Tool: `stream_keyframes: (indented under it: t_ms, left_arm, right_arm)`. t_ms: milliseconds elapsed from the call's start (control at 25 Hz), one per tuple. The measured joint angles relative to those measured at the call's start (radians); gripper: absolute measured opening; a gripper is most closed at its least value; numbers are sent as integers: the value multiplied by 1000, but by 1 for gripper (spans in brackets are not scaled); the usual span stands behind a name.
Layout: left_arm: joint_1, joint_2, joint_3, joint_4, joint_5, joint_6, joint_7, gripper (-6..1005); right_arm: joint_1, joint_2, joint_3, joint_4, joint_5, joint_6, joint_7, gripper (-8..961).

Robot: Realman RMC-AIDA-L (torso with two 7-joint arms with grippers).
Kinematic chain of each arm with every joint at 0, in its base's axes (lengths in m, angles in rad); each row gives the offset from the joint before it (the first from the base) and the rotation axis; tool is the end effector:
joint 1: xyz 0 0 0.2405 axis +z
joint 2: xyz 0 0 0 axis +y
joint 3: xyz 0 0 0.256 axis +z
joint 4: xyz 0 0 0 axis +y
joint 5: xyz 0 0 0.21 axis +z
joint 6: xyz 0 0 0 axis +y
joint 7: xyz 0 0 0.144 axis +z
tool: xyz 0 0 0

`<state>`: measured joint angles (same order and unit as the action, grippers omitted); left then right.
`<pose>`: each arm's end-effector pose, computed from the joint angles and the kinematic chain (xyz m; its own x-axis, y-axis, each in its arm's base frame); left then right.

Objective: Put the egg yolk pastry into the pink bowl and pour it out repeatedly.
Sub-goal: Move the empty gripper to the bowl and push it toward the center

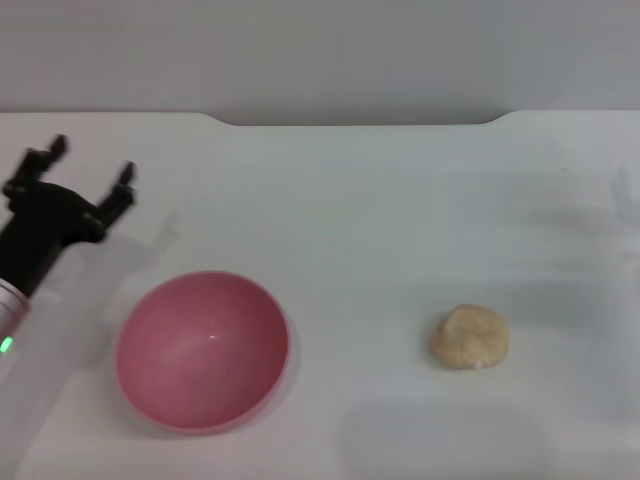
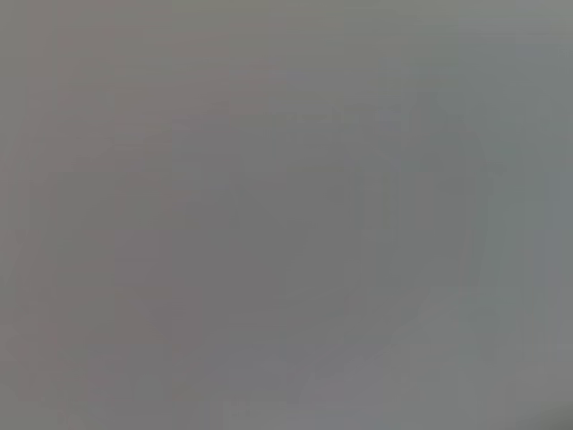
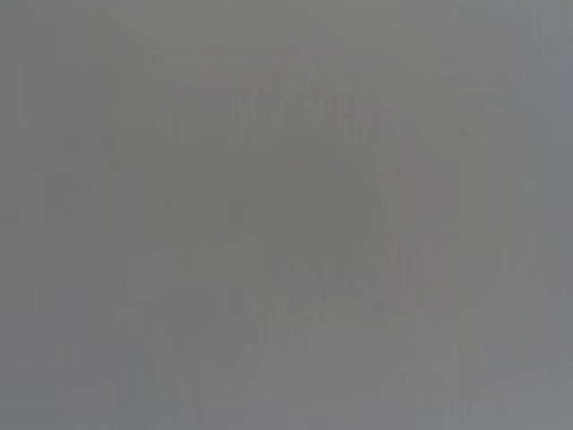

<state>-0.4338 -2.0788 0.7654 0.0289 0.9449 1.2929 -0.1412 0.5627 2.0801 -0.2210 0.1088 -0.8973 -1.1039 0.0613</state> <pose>-0.3329 0.3108 -0.0165 0.8379 -0.0913 0.5381 0.4828 -0.3360 -0.8087 0.3501 0.3497 0.0015 0.6985 -0.0301 -0.7150 -0.7096 0.1004 -0.6974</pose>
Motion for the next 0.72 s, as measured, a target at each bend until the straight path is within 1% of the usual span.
stream_keyframes:
  t_ms: [120,240,360,560,680,720]
  left_arm:
    - [-4,0,-106,-11,-1,-31,0,803]
    - [-6,0,-155,-15,0,-50,6,803]
    - [-6,1,-165,-16,0,-69,6,802]
    - [-7,0,-167,-26,1,-65,-10,802]
    - [-16,1,-173,-20,4,-62,-115,802]
    - [-20,2,-172,-5,7,-68,-193,802]
  right_arm:
    - [4,0,0,0,0,0,0,601]
    - [7,0,0,0,0,0,0,601]
    - [9,0,0,0,0,-1,0,601]
    - [10,0,0,0,0,-1,0,601]
    - [12,0,0,0,0,-1,0,601]
    - [12,0,0,0,0,-1,0,601]
